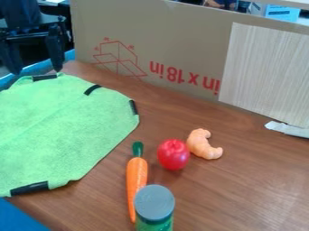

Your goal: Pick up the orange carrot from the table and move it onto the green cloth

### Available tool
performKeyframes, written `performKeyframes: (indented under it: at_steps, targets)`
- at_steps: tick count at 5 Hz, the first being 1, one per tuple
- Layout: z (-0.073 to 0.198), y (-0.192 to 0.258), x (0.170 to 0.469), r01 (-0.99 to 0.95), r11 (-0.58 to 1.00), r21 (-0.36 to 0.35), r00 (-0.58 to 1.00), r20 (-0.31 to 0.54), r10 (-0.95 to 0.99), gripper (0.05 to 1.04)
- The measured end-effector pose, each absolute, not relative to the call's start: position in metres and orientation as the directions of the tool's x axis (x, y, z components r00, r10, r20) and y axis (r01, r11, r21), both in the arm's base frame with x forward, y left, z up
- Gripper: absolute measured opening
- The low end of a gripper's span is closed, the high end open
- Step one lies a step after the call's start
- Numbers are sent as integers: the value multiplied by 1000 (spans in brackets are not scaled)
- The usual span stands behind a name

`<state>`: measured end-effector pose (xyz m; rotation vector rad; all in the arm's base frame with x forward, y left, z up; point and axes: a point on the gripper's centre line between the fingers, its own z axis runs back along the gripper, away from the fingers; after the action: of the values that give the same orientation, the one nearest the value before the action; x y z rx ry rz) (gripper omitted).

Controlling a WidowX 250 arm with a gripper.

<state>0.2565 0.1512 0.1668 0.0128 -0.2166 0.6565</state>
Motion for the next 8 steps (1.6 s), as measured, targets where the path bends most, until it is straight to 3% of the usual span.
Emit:
performKeyframes:
  at_steps: [1,5,8]
  targets:
    - [159,150,256,-611,790,-56,772,178,610,1000]
    - [123,68,238,-566,822,-63,807,164,568,1000]
    - [79,24,239,-613,785,-93,750,245,614,1000]
